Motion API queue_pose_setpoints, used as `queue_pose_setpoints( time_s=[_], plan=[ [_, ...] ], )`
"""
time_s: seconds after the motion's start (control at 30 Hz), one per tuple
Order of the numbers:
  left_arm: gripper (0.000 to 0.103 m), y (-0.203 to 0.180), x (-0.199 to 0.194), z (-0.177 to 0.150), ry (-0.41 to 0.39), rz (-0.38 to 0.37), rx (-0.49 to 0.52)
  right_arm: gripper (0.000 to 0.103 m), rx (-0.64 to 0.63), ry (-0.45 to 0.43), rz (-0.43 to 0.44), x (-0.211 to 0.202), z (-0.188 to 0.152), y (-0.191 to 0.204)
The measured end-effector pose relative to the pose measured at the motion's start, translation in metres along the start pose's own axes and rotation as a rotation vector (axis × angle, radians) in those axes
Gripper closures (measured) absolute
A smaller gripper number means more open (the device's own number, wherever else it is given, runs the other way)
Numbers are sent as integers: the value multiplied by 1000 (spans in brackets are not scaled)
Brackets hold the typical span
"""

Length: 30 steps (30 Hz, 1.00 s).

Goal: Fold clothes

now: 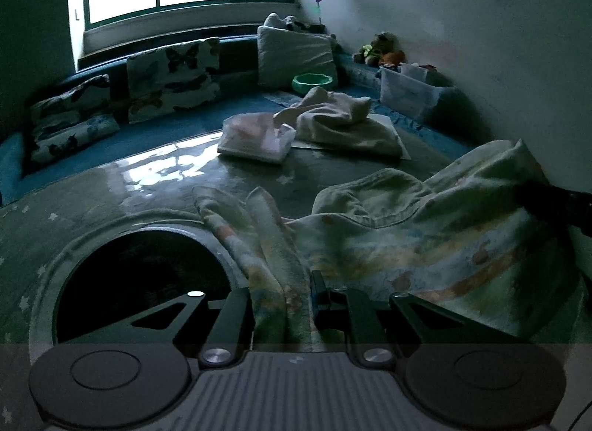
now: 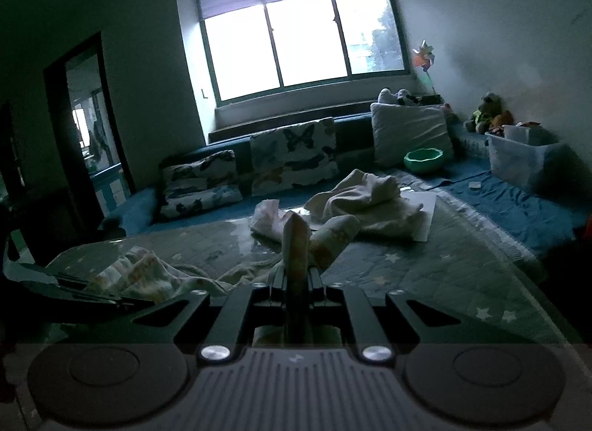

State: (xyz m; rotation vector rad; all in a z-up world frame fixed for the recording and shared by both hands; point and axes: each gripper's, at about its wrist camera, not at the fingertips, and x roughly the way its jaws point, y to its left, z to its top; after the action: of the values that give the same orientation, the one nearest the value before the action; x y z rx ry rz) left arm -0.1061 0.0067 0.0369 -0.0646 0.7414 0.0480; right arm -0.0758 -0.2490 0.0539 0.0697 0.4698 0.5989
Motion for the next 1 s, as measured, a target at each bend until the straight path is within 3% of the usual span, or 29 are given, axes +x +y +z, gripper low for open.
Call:
queue_pose_setpoints(
  time_s=[0.5, 1.0],
  plan=[
    [89, -37, 14, 5, 4, -8, 105, 95, 10, -21, -65, -18, -5, -19],
    [89, -52, 25, 4, 22, -16, 138, 95, 24, -10, -103, -21, -11, -29]
  ],
)
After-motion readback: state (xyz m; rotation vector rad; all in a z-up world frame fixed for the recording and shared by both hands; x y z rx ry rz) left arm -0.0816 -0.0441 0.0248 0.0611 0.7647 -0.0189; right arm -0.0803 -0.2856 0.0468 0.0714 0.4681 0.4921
